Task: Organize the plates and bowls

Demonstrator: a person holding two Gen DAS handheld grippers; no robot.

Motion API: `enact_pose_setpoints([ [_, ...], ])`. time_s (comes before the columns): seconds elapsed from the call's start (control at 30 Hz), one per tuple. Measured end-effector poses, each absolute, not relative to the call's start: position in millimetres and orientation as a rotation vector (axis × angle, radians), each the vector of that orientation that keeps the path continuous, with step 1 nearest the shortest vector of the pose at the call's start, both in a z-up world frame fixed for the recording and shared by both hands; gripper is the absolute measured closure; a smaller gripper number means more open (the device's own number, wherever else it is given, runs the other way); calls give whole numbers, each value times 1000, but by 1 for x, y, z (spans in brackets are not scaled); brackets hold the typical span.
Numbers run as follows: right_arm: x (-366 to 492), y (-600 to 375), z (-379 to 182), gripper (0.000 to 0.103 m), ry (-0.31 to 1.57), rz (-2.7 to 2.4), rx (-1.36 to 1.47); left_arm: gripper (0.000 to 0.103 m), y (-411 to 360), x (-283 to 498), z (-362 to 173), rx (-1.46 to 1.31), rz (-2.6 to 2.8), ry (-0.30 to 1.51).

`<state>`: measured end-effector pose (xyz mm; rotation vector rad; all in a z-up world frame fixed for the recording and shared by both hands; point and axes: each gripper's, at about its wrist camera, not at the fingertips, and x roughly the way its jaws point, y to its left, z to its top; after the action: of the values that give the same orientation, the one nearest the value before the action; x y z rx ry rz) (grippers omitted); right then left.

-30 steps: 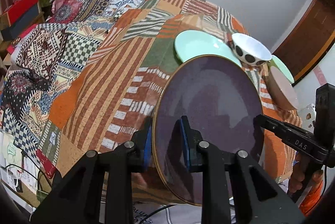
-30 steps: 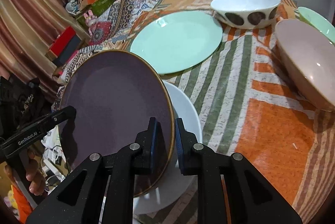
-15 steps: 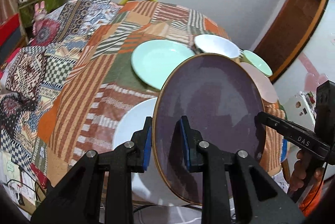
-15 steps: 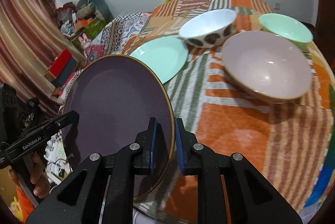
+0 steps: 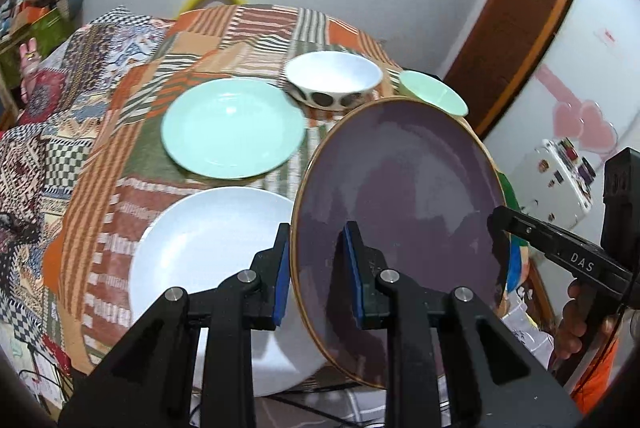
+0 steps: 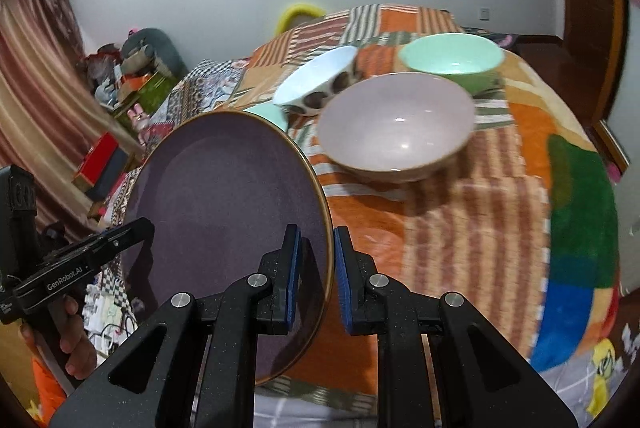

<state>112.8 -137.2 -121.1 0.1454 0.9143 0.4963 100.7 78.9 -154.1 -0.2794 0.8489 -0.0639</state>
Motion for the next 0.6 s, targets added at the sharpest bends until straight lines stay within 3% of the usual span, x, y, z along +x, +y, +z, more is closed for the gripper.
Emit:
enact_pose_setpoints([
  [0.6,105,-195,-154,87,989,382,197,79,24,132,-190,-216,-150,981],
])
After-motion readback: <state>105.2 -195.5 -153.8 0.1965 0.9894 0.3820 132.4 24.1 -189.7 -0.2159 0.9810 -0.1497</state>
